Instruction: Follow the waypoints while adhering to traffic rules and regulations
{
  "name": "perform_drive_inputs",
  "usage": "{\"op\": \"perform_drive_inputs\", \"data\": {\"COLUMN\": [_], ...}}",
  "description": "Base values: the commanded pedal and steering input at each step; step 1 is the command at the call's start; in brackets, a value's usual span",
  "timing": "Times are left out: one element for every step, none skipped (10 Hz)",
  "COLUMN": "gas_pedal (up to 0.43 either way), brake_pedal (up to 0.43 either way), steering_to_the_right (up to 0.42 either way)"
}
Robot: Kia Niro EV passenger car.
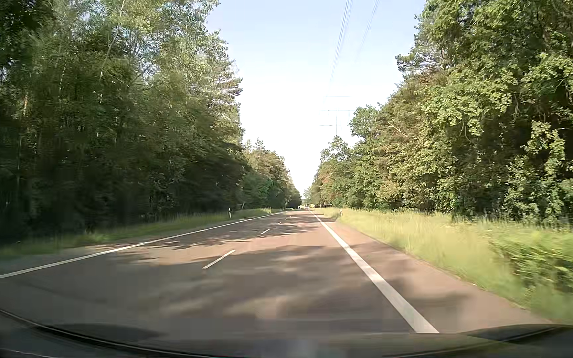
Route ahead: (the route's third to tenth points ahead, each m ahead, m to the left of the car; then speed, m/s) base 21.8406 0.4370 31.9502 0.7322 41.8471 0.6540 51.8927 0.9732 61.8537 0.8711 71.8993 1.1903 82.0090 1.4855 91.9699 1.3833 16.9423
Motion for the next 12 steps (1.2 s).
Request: {"op": "perform_drive_inputs", "data": {"gas_pedal": [0.138, 0.138, 0.138, 0.138, 0.138, 0.138, 0.138, 0.138, 0.138, 0.138, 0.138, 0.138], "brake_pedal": [0.024, 0.030, 0.030, 0.030, 0.030, 0.030, 0.030, 0.030, 0.024, 0.030, 0.030, 0.030], "steering_to_the_right": [0.001, 0.001, 0.001, 0.001, 0.001, 0.000, 0.001, 0.000, 0.000, 0.001, 0.000, 0.000]}}
